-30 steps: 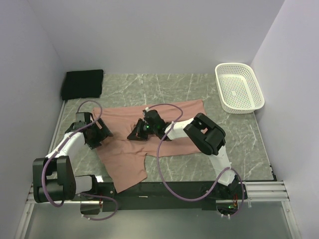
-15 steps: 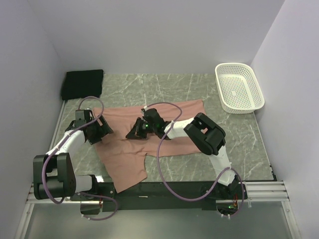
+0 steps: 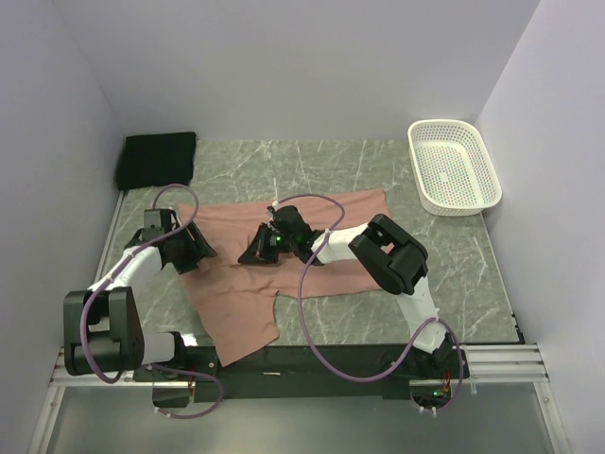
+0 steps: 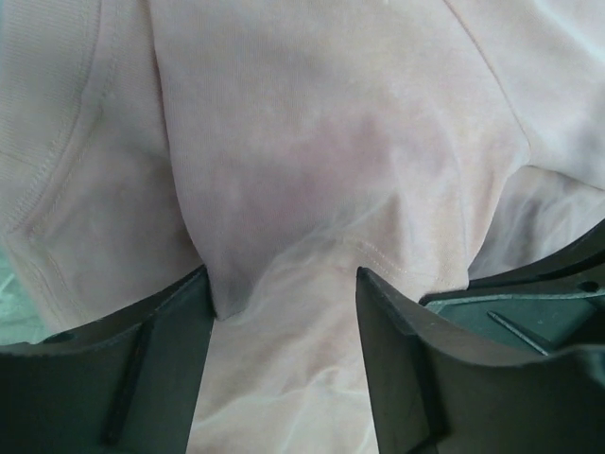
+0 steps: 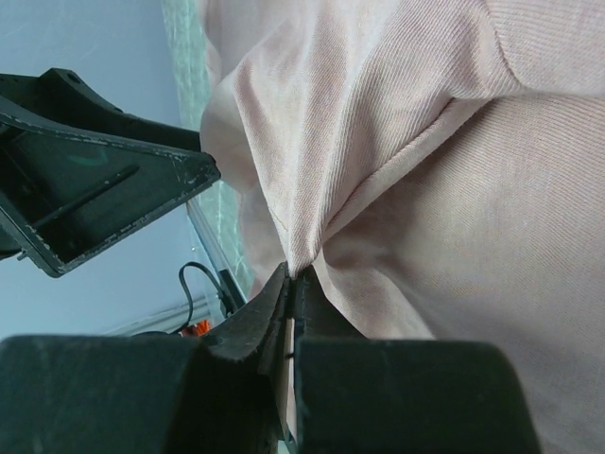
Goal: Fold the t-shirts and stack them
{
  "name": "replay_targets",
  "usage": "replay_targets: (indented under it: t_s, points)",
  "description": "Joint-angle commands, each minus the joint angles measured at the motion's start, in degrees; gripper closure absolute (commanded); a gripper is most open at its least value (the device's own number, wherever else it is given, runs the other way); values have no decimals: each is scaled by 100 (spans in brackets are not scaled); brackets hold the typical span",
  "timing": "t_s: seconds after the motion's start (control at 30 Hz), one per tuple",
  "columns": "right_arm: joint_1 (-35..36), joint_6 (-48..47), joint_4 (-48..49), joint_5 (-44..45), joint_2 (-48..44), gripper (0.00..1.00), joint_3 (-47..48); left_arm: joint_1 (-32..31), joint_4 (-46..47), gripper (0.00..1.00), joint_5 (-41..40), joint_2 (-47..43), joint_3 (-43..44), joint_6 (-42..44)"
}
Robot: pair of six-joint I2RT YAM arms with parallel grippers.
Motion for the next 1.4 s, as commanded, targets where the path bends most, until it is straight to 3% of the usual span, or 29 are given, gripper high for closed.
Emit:
replay_targets:
  t_s: [0.0,0.13,0.5,1.13,1.37]
  points:
    - [20,-110,104,-77,-186,100,218,17,-136,36,126,-251,163,-188]
    - [20,-67,148,-113,-221,100,183,17,-224,41,-6,-611,58,-470]
    - [2,-110,166,-121,-257,100,148,17,74,41,-252,-621,-478,-883]
    - [2,-119,298,-174,-178,100,104,17,-58,40,-981,-472,-101,-576]
    - [-15,-110,324,-183,-195,100,77,8,-137,40,-639,-304,-56,-496]
